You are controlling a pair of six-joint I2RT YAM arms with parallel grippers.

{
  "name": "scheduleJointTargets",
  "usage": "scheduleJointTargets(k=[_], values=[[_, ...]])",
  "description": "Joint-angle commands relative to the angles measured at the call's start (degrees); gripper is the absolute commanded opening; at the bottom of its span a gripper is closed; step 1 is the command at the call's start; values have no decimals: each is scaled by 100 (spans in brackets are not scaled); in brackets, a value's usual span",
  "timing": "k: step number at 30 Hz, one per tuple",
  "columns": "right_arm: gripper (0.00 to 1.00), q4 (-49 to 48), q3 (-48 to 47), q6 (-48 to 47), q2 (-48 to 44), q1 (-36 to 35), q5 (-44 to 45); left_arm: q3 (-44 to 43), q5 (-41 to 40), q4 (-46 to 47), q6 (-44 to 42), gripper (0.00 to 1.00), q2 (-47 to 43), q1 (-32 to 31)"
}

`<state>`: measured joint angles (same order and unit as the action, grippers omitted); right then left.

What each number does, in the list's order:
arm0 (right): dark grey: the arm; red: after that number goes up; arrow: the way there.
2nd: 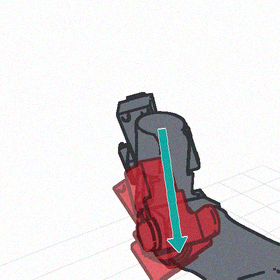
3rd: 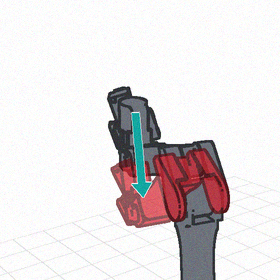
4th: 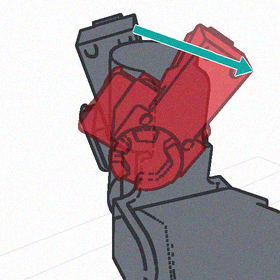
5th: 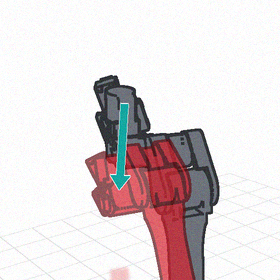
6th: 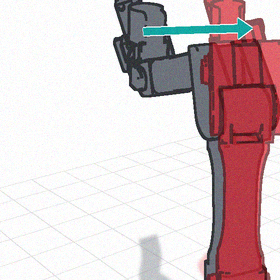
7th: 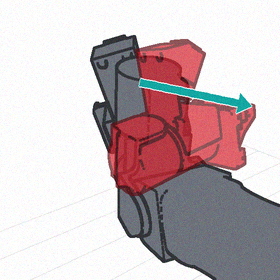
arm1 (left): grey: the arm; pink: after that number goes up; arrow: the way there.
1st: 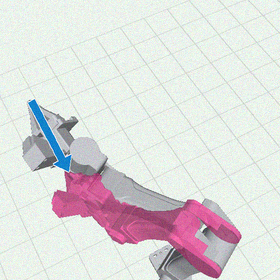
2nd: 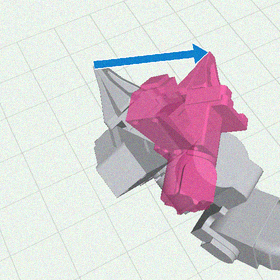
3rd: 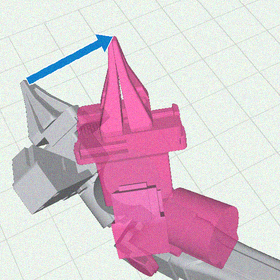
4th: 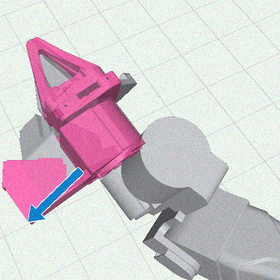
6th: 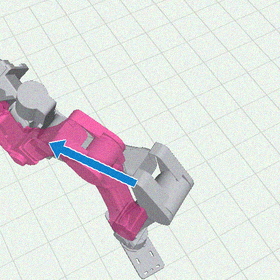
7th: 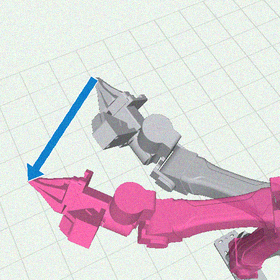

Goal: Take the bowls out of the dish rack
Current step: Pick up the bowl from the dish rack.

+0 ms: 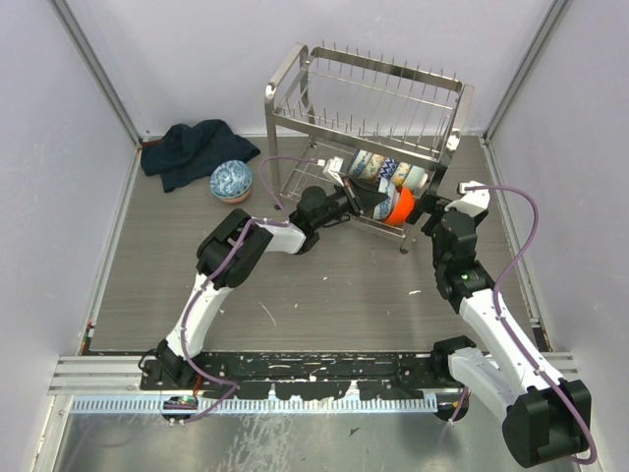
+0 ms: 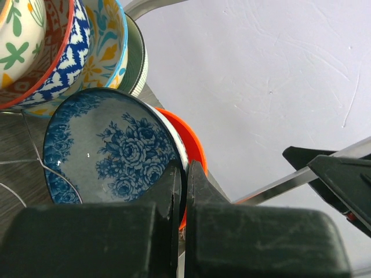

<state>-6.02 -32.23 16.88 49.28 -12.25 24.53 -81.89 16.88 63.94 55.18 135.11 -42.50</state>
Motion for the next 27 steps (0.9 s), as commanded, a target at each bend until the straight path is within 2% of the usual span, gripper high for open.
scheduleJointTargets(k=[1, 27], values=[[100, -278, -150, -1, 25, 156, 470, -52, -599, -197, -102, 0, -477, 97], [100, -270, -166, -4, 56, 154, 489, 104, -453, -621, 306, 0, -835, -18]])
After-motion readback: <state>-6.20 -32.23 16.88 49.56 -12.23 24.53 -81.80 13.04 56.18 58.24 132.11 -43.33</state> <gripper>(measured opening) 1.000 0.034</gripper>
